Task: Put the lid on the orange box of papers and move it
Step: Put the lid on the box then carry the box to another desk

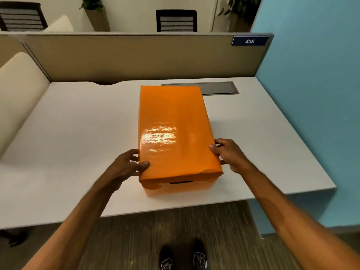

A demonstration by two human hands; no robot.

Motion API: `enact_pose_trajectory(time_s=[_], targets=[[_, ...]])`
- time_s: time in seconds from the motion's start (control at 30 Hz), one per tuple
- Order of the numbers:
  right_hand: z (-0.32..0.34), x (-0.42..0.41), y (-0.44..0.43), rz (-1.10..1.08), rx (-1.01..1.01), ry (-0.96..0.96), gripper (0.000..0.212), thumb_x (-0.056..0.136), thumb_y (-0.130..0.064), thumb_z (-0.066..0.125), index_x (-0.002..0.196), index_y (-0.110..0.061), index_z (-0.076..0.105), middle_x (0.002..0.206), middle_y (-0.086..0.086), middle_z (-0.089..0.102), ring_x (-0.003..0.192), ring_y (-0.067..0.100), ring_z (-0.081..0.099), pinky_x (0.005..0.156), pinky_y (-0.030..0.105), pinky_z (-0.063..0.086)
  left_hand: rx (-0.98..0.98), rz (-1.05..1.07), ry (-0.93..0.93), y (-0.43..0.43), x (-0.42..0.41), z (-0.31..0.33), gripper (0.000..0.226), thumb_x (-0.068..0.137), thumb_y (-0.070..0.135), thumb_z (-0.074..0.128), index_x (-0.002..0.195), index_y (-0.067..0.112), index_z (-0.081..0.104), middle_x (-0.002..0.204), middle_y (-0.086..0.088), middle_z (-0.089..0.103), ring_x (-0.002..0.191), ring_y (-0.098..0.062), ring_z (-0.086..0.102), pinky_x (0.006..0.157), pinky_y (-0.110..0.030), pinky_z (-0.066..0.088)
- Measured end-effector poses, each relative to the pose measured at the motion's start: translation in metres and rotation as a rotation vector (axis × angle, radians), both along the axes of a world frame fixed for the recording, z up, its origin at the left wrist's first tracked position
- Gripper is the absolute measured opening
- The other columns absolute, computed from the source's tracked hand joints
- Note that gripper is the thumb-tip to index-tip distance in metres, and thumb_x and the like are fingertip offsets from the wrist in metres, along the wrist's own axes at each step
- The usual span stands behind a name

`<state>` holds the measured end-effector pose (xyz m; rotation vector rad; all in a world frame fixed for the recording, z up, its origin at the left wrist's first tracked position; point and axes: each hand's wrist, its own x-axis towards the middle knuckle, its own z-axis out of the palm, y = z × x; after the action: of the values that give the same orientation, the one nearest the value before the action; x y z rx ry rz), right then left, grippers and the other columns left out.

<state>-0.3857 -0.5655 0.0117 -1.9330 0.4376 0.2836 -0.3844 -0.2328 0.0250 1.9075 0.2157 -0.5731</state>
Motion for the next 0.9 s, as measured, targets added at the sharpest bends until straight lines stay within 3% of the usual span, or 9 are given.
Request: enact_pose_trajectory(time_s=[0.13, 0.23, 0.47, 0.67, 0.77, 0.9], targets=[[-0.004, 0.002, 0.003, 0.009, -0.086, -0.02, 0.048, 0.096, -0.036, 0.057, 0.14, -0.017, 0.05, 0.135, 0.01, 0.059, 0.113, 0.033, 0.061, 0.082, 0.044, 0.054, -0.041, 0.007, 0.074, -0.002, 0.002, -0.007, 0.063, 0.087, 0.024, 0.068, 0.143, 0.016, 0.041, 0.123, -0.01, 0.057, 0.105, -0.03, 0.06, 0.078, -0.041, 0.055], [-0.008, 0.002, 0.003, 0.026, -0.145, -0.01, 0.052, 0.097, -0.04, 0.053, 0.143, -0.017, 0.047, 0.138, 0.011, 0.057, 0.116, 0.035, 0.059, 0.088, 0.048, 0.053, -0.047, 0.0, 0.119, -0.003, 0.001, -0.013, 0.057, 0.093, 0.024, 0.061, 0.145, 0.02, 0.038, 0.126, -0.008, 0.058, 0.109, -0.029, 0.06, 0.078, -0.041, 0.055], [-0.016, -0.002, 0.01, 0.028, -0.286, 0.001, 0.054, 0.097, -0.045, 0.048, 0.144, -0.018, 0.046, 0.141, 0.012, 0.055, 0.12, 0.038, 0.057, 0.099, 0.055, 0.048, -0.103, 0.014, 0.133, -0.002, -0.003, -0.026, 0.058, 0.095, 0.029, 0.057, 0.147, 0.029, 0.031, 0.137, -0.008, 0.052, 0.119, -0.031, 0.055, 0.091, -0.049, 0.051], [-0.017, -0.002, 0.007, -0.001, -0.155, -0.001, 0.055, 0.096, -0.044, 0.053, 0.144, -0.021, 0.041, 0.141, 0.011, 0.054, 0.117, 0.034, 0.058, 0.094, 0.051, 0.052, -0.222, 0.049, 0.167, 0.0, 0.004, -0.031, 0.06, 0.092, 0.016, 0.059, 0.146, 0.023, 0.034, 0.141, -0.008, 0.051, 0.123, -0.032, 0.053, 0.098, -0.049, 0.048], [-0.015, 0.005, 0.006, 0.003, -0.098, -0.028, 0.064, 0.092, -0.052, 0.054, 0.146, -0.022, 0.038, 0.14, 0.011, 0.054, 0.116, 0.032, 0.059, 0.092, 0.049, 0.052, -0.245, 0.075, 0.157, -0.001, 0.018, -0.03, 0.063, 0.085, 0.004, 0.061, 0.14, 0.025, 0.038, 0.14, -0.008, 0.051, 0.124, -0.031, 0.051, 0.101, -0.049, 0.046], [-0.012, 0.033, 0.006, 0.029, -0.09, -0.052, 0.064, 0.091, -0.057, 0.05, 0.144, -0.023, 0.041, 0.141, 0.008, 0.054, 0.113, 0.026, 0.059, 0.091, 0.045, 0.051, -0.25, 0.099, 0.133, -0.008, 0.044, -0.026, 0.063, 0.086, 0.016, 0.066, 0.142, 0.025, 0.037, 0.14, -0.006, 0.051, 0.124, -0.031, 0.051, 0.102, -0.05, 0.045]])
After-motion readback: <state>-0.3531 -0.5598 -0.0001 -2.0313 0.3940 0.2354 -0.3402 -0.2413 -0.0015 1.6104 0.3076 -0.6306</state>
